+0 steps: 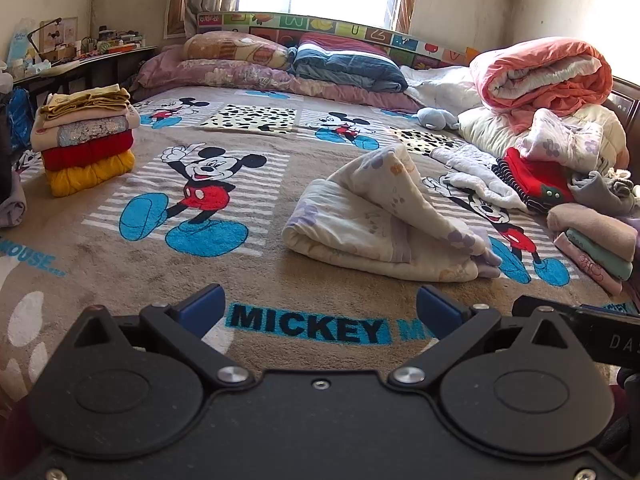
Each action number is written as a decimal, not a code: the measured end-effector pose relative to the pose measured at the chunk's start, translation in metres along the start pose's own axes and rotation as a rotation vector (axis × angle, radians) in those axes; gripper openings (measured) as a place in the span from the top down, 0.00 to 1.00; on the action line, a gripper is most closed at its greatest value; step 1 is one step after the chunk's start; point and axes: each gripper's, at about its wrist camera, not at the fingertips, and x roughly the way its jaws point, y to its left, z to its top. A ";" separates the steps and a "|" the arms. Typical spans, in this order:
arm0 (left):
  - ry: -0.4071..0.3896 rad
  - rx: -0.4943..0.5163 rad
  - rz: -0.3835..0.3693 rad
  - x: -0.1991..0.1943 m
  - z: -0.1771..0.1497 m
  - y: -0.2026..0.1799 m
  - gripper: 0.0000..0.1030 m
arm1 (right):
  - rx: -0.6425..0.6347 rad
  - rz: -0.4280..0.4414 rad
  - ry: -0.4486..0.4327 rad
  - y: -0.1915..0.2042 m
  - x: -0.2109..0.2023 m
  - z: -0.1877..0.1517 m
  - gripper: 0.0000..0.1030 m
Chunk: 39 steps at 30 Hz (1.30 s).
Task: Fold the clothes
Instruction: 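Approach the folded cream floral garment with both grippers open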
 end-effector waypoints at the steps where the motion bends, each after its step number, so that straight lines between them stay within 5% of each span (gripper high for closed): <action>1: 0.000 0.000 0.000 0.000 0.000 0.000 0.00 | 0.000 0.001 -0.003 0.000 -0.001 0.000 0.00; 39: 0.016 0.009 0.008 0.007 -0.004 -0.004 0.00 | 0.016 0.008 0.005 -0.006 0.002 -0.005 0.00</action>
